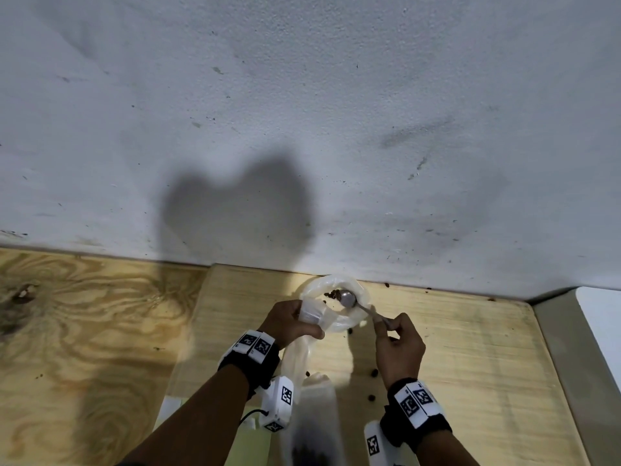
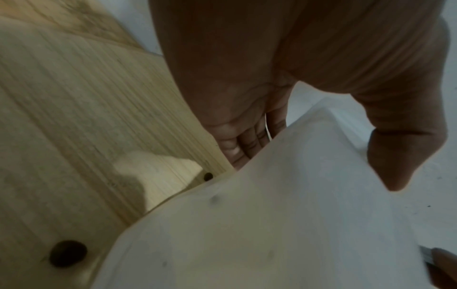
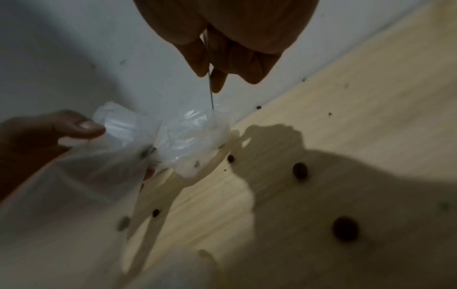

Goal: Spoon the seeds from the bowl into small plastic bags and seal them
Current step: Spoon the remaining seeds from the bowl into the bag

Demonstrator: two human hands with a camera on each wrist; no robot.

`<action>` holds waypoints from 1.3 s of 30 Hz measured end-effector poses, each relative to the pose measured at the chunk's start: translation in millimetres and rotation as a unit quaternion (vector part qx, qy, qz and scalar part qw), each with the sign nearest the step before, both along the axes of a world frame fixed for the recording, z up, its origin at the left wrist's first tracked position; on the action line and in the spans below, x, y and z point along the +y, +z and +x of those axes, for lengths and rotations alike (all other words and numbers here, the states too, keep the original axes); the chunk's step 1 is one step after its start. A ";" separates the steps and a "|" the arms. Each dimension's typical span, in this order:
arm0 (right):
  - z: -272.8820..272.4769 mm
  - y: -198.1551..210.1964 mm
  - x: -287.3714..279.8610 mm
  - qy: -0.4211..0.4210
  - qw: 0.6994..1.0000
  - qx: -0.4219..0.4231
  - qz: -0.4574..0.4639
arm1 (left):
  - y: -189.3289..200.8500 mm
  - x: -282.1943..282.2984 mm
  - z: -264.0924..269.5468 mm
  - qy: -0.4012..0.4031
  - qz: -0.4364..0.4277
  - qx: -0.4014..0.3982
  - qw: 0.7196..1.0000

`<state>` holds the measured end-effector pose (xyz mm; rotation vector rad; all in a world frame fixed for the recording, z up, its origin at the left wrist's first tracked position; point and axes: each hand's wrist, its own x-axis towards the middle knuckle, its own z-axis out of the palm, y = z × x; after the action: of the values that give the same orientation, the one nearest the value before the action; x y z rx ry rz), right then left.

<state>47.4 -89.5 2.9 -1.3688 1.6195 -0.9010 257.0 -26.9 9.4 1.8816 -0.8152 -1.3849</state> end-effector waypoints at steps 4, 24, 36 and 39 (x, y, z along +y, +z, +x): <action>1.9 0.0 -3.5 -0.057 0.997 -0.035 0.031 | 0.4 -0.8 -0.9 -0.012 0.003 0.005 1.000; -0.4 -7.6 -11.8 -0.062 0.995 -0.041 0.066 | -1.8 4.1 1.2 0.051 -0.006 0.071 0.996; 16.3 -0.8 -11.3 -0.059 0.997 -0.020 0.040 | -5.7 -1.3 1.9 0.026 -0.001 0.079 0.997; 18.3 -3.5 -15.3 -0.083 0.994 -0.027 0.064 | -8.0 -2.4 3.4 0.031 -0.002 0.082 0.996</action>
<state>65.7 -104.8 -0.6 -1.1262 1.7386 -0.9067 260.4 -29.3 1.4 1.7492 -0.6729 -1.4745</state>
